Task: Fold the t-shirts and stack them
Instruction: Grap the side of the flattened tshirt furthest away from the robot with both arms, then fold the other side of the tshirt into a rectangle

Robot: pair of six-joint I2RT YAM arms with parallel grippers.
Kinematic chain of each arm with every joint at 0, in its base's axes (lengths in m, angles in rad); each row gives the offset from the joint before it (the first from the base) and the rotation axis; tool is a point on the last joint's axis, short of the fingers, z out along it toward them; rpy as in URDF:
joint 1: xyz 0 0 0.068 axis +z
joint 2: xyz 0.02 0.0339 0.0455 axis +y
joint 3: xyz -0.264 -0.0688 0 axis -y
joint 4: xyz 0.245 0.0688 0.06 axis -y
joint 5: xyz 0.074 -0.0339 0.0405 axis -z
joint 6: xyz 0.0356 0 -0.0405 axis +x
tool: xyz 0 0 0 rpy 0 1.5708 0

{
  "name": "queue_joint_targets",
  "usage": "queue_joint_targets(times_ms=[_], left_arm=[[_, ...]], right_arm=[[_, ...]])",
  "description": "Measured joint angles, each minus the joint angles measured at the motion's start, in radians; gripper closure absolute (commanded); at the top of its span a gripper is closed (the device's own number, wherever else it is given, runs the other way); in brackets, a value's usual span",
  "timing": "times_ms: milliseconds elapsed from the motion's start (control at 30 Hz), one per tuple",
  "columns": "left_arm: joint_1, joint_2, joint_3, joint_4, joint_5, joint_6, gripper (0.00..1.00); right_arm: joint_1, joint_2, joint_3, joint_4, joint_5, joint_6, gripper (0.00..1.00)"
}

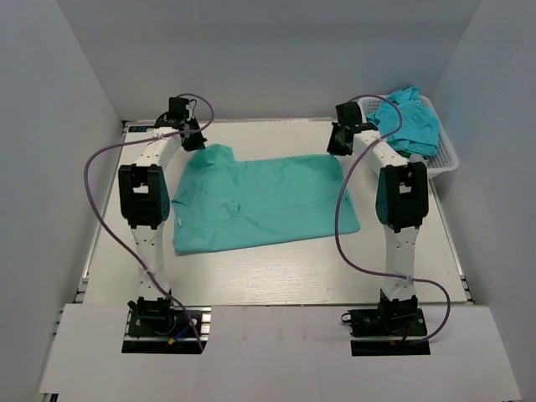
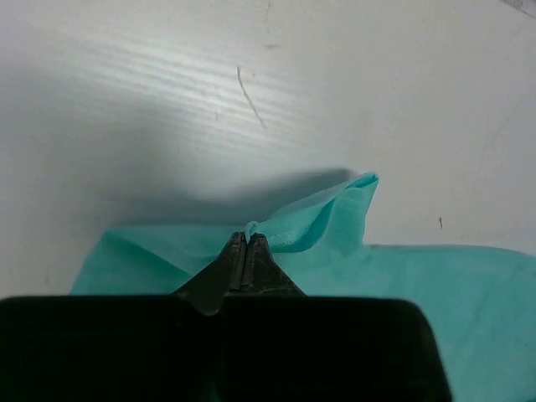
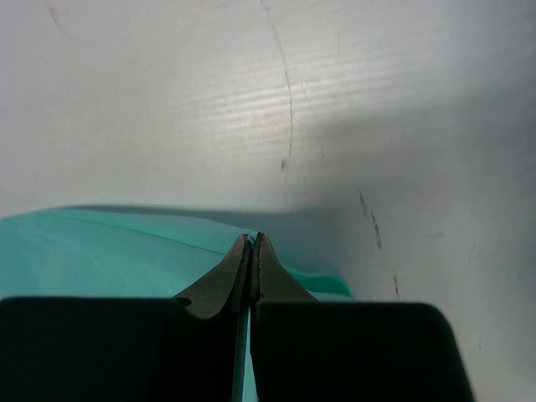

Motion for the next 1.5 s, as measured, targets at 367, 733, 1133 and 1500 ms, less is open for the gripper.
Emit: queue_joint_targets(times_ms=[367, 733, 1133, 1500], left_arm=[[-0.011, -0.557, -0.650, 0.090, 0.035, -0.059, 1.00], [-0.011, -1.019, -1.130, 0.122, 0.083, -0.162, 1.00], [-0.012, -1.144, -1.343, 0.060, 0.095, -0.245, 0.30], [-0.013, -1.213, -1.259, -0.226, 0.011, -0.288, 0.00]], right_arm=[[0.001, -0.306, -0.379, 0.109, -0.026, -0.012, 1.00], [0.001, -0.504, -0.642, 0.185, -0.013, -0.004, 1.00], [0.001, -0.556, -0.798, 0.190, 0.044, 0.027, 0.32], [0.000, -0.759, -0.886, 0.115, 0.128, 0.039, 0.10]])
